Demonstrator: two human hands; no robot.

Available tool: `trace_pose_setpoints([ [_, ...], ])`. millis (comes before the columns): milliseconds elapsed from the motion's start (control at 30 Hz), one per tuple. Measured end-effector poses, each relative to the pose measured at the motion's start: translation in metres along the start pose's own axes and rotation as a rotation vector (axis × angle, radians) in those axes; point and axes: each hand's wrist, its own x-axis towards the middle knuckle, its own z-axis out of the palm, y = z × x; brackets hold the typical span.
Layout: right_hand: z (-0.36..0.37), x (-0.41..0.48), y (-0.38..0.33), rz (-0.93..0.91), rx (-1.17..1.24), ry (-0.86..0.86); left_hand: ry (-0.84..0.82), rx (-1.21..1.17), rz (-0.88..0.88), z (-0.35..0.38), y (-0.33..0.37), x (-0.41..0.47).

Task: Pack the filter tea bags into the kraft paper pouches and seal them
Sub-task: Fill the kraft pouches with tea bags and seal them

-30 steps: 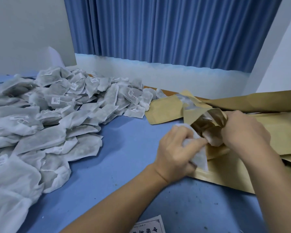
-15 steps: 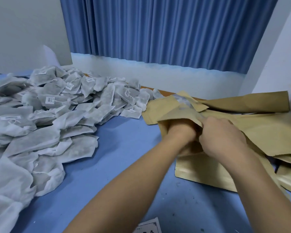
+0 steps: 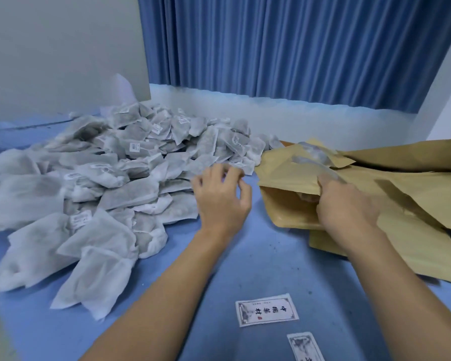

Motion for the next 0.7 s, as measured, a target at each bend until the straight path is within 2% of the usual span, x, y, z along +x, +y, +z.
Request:
trace_pose_setpoints([
  [33,0.001,-0.002,-0.007,-0.017,0.004,0.008,-0.050,0.154,-0.108,-0.003,-0.014,0.004],
  [100,0.003,-0.006,-0.021,-0.055,0.013,0.013,-0.294,0.400,-0.350,-0.005,-0.041,0.006],
  [133,0.004,-0.008,-0.027,-0.070,0.017,0.008,-0.394,0.448,-0.442,-0.006,-0.052,0.004],
  [200,0.005,-0.009,-0.034,-0.079,0.014,0.007,-0.503,0.465,-0.508,-0.004,-0.068,0.000],
  [267,0.004,-0.009,-0.036,-0.061,-0.001,0.007,-0.510,0.507,-0.511,-0.001,-0.074,-0.002],
  [333,0.002,-0.009,-0.034,-0.048,-0.010,-0.001,-0.441,0.516,-0.579,0.001,-0.074,0.002],
  [400,-0.001,-0.008,-0.030,-0.032,-0.014,-0.005,-0.451,0.492,-0.631,0.003,-0.080,0.008],
  [467,-0.003,-0.005,-0.026,-0.012,-0.029,-0.003,-0.497,0.486,-0.606,0.001,-0.089,0.010],
  [567,-0.004,-0.001,-0.020,0.006,-0.022,-0.002,-0.420,0.358,-0.536,-0.005,-0.084,0.008],
  [633,-0.006,0.001,-0.020,0.009,-0.022,-0.010,-0.307,0.241,-0.402,-0.005,-0.064,0.005],
  [700,-0.007,0.002,-0.020,0.019,-0.007,-0.020,-0.160,0.031,-0.193,-0.008,-0.033,0.002],
])
